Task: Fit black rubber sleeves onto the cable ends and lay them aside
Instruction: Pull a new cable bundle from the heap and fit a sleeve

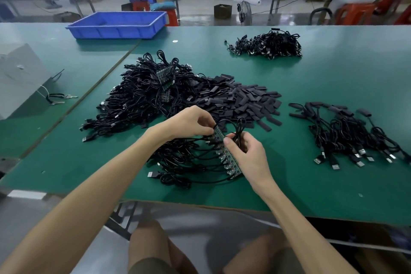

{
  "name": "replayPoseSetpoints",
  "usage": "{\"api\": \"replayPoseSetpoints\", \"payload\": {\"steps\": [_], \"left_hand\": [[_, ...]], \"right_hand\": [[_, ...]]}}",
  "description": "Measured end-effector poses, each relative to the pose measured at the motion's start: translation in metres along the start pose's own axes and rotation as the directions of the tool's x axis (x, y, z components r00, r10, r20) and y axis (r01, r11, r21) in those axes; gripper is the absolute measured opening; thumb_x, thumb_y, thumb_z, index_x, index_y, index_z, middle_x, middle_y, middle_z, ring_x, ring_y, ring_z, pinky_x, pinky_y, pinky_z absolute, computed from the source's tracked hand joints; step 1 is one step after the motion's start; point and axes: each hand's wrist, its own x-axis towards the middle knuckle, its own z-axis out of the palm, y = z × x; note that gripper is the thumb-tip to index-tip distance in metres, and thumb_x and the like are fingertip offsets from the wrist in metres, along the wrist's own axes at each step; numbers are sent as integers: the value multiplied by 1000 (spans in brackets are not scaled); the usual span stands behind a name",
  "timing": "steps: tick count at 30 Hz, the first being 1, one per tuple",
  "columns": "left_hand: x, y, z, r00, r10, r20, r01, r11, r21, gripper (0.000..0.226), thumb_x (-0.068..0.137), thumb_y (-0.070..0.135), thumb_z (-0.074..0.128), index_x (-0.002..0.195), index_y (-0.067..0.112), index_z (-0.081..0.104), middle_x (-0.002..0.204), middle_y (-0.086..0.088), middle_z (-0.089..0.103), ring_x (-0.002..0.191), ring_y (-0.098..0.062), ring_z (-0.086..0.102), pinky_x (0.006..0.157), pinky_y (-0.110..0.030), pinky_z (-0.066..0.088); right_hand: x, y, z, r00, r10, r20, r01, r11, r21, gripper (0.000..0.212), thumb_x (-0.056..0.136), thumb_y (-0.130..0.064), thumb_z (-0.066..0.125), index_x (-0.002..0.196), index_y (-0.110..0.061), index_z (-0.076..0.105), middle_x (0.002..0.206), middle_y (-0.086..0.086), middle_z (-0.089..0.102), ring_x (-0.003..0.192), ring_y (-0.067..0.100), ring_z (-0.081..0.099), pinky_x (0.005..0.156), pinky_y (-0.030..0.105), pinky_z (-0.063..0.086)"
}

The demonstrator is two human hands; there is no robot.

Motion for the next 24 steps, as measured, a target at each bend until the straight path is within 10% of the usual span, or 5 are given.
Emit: {"api": "replayPoseSetpoints", "payload": {"steps": [10, 18, 21, 24], "left_hand": [[8, 3, 17, 999, 12, -45, -9, 997, 70, 12, 95, 39, 69, 94, 27, 67, 86, 12, 67, 79, -4, 62, 68, -21, 45], [5, 5, 29, 990, 13, -138, -12, 1000, 3, 17, 97, 23, 68, 112, 16, 70, 99, 6, 69, 94, -15, 66, 87, -30, 54], [-4, 19, 27, 956, 29, -292, -61, 993, -102, 25, 100, 38, 61, 101, 13, 67, 93, -2, 69, 86, -16, 65, 78, -31, 52], [-14, 33, 23, 994, 12, -106, -30, 984, -175, 53, 99, 63, 45, 93, 13, 65, 85, -3, 71, 79, -20, 66, 77, -38, 52]], "right_hand": [[-1, -3, -6, 993, 55, -108, -35, 983, 179, 45, 100, -53, 58, 96, -12, 77, 61, -2, 59, 56, 13, 51, 61, 25, 44], [-1, -3, -8, 998, 18, -68, 2, 959, 282, 19, 102, -19, 66, 89, -16, 79, 67, 7, 69, 48, 13, 56, 48, 15, 41], [0, -2, -8, 998, 9, -67, 11, 957, 290, 12, 98, -19, 71, 90, -22, 81, 68, 4, 69, 50, 12, 58, 50, 14, 42], [0, -3, -8, 998, 22, -60, -2, 951, 309, 4, 93, -25, 77, 92, -28, 81, 71, -2, 73, 60, 9, 64, 58, 18, 50]]}}
